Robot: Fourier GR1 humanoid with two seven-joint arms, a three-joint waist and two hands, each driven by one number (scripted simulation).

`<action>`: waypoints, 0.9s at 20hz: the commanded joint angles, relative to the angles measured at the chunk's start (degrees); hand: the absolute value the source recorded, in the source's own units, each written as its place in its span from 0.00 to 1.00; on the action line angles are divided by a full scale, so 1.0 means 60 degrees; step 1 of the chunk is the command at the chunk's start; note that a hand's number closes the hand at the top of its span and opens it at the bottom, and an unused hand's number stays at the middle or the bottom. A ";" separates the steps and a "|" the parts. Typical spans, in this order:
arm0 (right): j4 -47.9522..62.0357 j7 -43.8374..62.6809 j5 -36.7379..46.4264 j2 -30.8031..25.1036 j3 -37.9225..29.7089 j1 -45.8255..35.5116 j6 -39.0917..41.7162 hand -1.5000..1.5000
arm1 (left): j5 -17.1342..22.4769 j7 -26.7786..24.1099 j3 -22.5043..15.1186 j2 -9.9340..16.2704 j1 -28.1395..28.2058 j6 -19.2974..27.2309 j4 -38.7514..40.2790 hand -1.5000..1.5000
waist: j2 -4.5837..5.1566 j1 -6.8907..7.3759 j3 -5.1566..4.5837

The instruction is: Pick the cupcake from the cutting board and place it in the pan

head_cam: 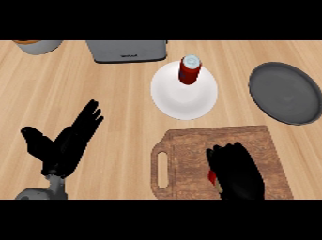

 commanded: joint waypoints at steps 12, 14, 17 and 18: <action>-0.4068 -0.2681 -0.4470 -0.0789 -0.3957 0.3570 -0.4932 1.00 | -0.0121 -0.0025 -0.0194 -0.0083 0.0239 -0.0136 -0.0366 0.50 | 0.0080 0.0349 -0.0016; -0.3419 -0.3473 -0.5340 -0.0858 -0.4760 0.3842 -0.5192 1.00 | -0.0063 -0.0185 -0.0072 -0.0105 -0.0051 -0.0381 0.0235 0.50 | 0.0107 0.0366 -0.0030; -0.2266 -0.4294 -0.7197 -0.1011 -0.6067 0.3384 -0.4748 1.00 | -0.0182 -0.0338 -0.0299 -0.0102 0.0659 -0.0421 -0.0435 0.50 | 0.0105 0.0538 -0.0030; -0.1519 -0.5244 -0.7293 -0.0981 -0.6335 0.3474 -0.4997 1.00 | -0.0444 -0.0265 -0.0358 -0.0407 -0.0054 -0.0158 0.0302 0.50 | 0.0118 0.0450 -0.0031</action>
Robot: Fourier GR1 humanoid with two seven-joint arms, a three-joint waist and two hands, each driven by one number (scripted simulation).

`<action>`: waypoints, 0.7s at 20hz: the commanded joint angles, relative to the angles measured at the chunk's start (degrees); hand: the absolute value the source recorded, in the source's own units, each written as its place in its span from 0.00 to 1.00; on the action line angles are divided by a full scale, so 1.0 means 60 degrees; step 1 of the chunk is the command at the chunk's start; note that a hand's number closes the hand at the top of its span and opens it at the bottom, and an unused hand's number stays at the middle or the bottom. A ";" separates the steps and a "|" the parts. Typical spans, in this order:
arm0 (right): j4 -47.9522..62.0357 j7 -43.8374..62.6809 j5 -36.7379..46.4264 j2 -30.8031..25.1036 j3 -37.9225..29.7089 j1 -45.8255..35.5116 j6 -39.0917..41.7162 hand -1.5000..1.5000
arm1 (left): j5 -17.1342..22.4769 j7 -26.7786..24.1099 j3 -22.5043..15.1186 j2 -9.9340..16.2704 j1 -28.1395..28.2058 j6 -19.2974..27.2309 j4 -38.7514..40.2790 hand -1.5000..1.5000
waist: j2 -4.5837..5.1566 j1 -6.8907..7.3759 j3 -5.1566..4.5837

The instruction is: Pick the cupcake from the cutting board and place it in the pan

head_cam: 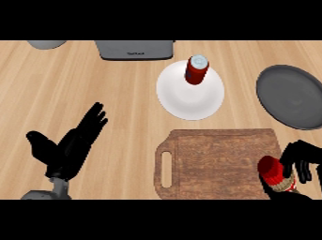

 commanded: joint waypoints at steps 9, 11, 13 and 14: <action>0.6692 -0.3589 -0.0457 -0.0325 -0.2583 -0.3465 -0.0593 1.00 | -0.0282 -0.0124 0.0008 -0.0408 -0.0673 -0.0175 0.0743 0.50 | 0.0049 0.0240 -0.0012; 0.7592 -0.4082 -0.0067 0.0360 -0.2489 -0.3849 -0.1430 1.00 | -0.0408 -0.0054 -0.0235 -0.0494 -0.0144 -0.0147 0.0313 0.50 | 0.0030 0.0244 -0.0013; 0.8217 -0.4104 -0.0101 -0.0016 -0.3118 -0.4441 -0.1745 1.00 | -0.0503 0.0914 -0.0344 -0.0666 -0.0874 0.0378 -0.0062 0.50 | 0.0036 0.0263 -0.0005; 0.9375 -0.4433 -0.0047 0.0168 -0.3310 -0.4973 -0.2196 1.00 | -0.0125 0.0549 -0.0110 -0.0251 -0.0131 -0.0180 -0.0475 0.50 | 0.0058 0.0448 0.0001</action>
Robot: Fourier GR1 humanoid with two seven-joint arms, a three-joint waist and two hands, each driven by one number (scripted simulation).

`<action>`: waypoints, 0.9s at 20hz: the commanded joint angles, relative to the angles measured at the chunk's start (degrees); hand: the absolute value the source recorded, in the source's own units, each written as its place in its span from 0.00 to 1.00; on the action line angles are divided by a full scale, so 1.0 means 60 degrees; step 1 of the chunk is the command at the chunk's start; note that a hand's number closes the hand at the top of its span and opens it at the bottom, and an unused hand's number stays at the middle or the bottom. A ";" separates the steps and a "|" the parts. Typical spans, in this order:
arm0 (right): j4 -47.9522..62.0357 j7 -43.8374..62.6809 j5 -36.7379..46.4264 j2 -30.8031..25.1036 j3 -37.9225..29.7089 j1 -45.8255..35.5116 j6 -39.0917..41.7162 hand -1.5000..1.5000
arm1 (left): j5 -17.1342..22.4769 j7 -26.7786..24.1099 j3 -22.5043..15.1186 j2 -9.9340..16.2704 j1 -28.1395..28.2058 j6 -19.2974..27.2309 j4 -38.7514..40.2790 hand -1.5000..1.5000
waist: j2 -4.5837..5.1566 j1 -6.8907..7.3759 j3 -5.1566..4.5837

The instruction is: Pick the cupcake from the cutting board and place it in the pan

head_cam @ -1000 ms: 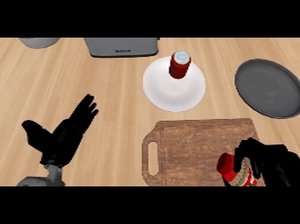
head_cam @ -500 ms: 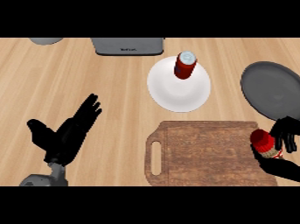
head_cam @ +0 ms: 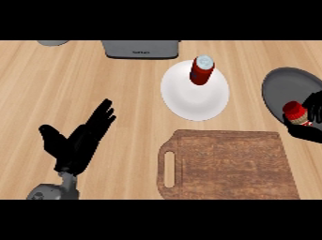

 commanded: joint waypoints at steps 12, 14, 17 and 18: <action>0.8287 -0.4435 -0.1001 -0.0673 -0.2815 -0.4210 -0.1776 1.00 | -0.0002 0.0373 0.0064 -0.0100 -0.0446 -0.0158 -0.0030 0.50 | 0.0188 0.0355 0.0046; 0.8943 -0.4457 -0.0719 -0.0719 -0.2706 -0.4816 -0.1967 1.00 | -0.0333 -0.0248 -0.0096 -0.0280 -0.0497 -0.0188 0.0445 0.50 | 0.0218 0.0398 0.0038; 0.9945 -0.2930 -0.0103 -0.1301 -0.2417 -0.4920 -0.1912 1.00 | 0.0052 0.0202 0.0099 -0.0039 -0.0393 -0.0360 -0.0098 0.50 | 0.0276 0.0669 0.0030; 1.0174 -0.2809 0.0399 -0.1698 -0.1916 -0.4770 -0.1381 0.00 | -0.0048 0.0310 0.0009 -0.0123 -0.0604 -0.0277 0.0031 0.50 | 0.0296 0.0606 0.0023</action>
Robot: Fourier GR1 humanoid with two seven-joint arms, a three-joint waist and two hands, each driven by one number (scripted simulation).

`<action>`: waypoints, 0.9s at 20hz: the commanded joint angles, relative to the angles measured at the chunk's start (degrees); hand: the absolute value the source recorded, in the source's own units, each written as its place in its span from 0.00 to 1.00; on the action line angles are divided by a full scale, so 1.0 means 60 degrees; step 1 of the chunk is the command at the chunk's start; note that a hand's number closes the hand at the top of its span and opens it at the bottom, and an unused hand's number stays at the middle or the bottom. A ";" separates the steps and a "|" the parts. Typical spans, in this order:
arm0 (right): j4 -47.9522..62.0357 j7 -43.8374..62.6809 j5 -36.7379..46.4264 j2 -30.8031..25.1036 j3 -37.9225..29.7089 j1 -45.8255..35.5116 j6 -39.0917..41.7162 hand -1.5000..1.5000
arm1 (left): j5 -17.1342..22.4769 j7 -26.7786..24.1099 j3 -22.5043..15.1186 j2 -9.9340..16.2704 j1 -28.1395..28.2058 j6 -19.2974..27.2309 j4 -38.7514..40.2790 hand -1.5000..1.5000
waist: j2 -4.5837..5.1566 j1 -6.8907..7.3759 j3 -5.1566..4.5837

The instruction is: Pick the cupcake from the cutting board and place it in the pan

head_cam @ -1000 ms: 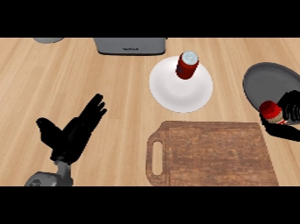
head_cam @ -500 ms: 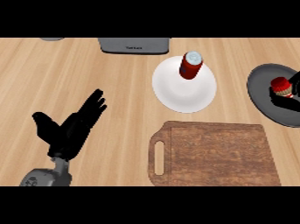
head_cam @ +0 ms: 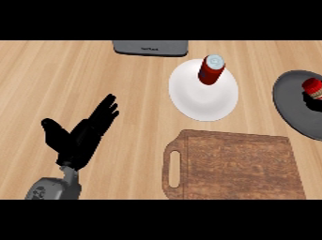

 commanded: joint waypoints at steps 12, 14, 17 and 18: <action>0.1637 -0.1268 -0.1004 0.0172 -0.1096 -0.0728 0.2177 0.00 | -0.0233 -0.0287 -0.0037 -0.0252 -0.0138 0.0123 0.0353 0.50 | 0.0066 -0.0086 0.0060; 0.1707 -0.1239 -0.1613 -0.0095 -0.1684 -0.0929 0.2834 0.00 | -0.0005 -0.0191 0.0184 0.0000 -0.0081 -0.0069 0.0077 0.50 | 0.0050 0.0005 0.0060; 0.2099 -0.1042 -0.2006 -0.0979 -0.2049 -0.0815 0.4487 0.00 | -0.0025 -0.0145 0.0004 -0.0075 0.0032 -0.0142 0.0046 0.50 | 0.0026 -0.0110 0.0046; 0.2211 -0.0988 -0.2076 -0.0858 -0.2111 -0.0855 0.4623 0.00 | -0.0033 -0.0286 0.0076 -0.0085 0.0128 -0.0116 0.0129 0.50 | 0.0034 -0.0050 0.0039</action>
